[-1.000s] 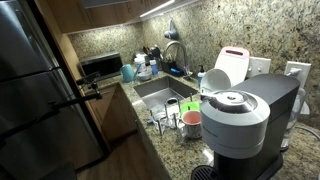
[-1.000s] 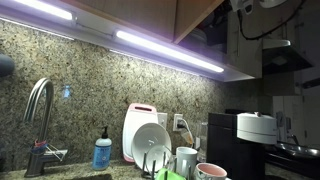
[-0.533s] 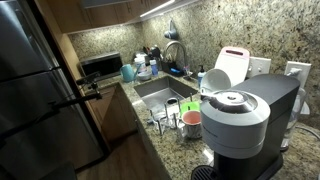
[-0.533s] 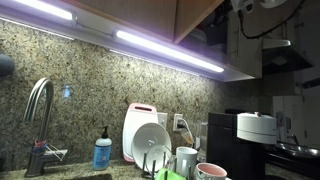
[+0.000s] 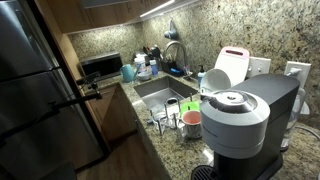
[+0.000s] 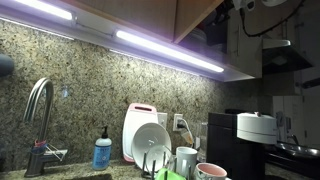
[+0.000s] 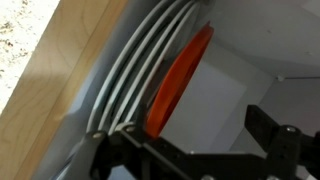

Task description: Take the orange lid out of the open cupboard and put it on the counter

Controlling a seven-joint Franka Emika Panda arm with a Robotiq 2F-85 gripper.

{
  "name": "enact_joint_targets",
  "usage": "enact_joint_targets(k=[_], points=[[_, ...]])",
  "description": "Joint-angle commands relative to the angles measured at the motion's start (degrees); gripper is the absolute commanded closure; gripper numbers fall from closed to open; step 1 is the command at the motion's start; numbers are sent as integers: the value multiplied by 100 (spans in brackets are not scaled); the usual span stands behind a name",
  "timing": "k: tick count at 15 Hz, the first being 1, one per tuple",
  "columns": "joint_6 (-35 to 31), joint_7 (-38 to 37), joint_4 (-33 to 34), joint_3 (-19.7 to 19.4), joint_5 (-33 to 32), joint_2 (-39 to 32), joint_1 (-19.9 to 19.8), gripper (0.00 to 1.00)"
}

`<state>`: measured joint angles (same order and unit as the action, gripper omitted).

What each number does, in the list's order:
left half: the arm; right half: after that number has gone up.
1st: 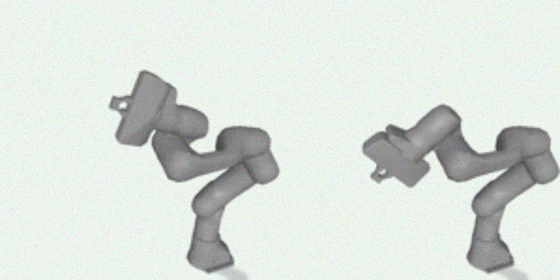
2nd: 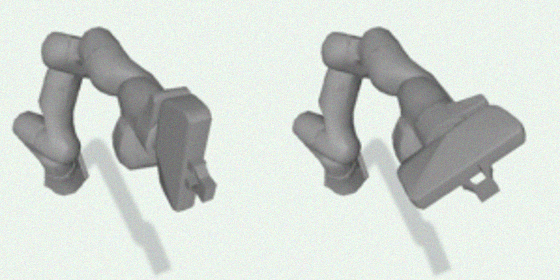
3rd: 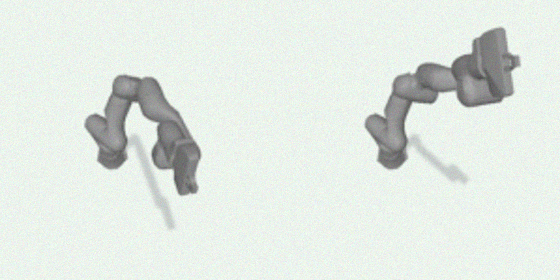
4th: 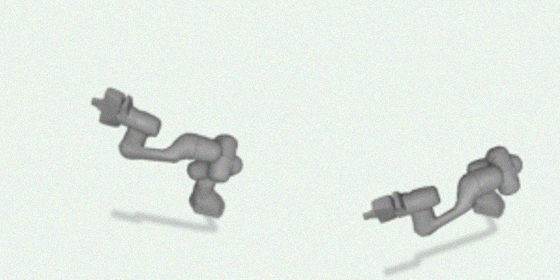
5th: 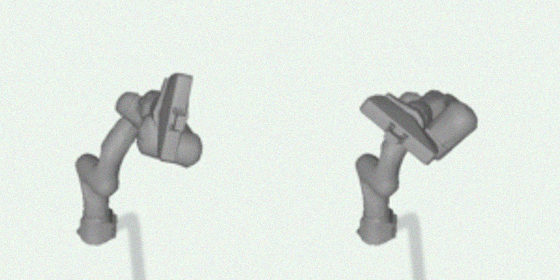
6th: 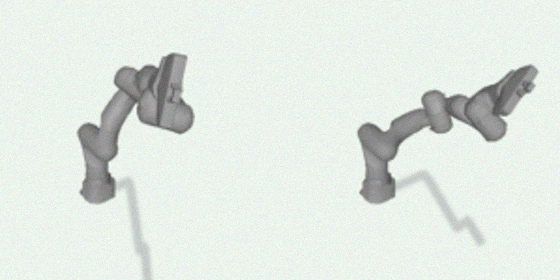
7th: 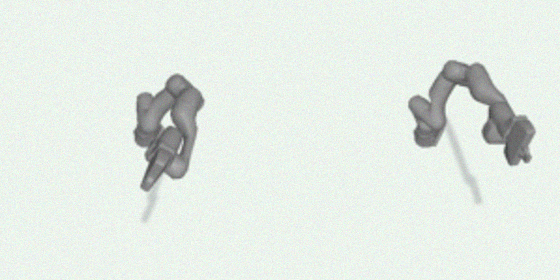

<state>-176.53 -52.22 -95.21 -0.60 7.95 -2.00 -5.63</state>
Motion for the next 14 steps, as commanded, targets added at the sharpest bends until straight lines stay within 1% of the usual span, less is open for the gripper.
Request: enact_joint_targets(k=[1,3,4,6,9,10,14], points=[[0,0,0,0,0,0,0,0],[2,0,0,0,0,0,0,0],[25,-109,6,-39,-157,-19,-3,0],[10,-113,75,-22,-165,-79,14,0],[68,-189,126,-57,-349,-136,23,0],[1,0,-2,-4,-151,-78,3,0],[1,4,-6,-3,-161,-94,4,0]])
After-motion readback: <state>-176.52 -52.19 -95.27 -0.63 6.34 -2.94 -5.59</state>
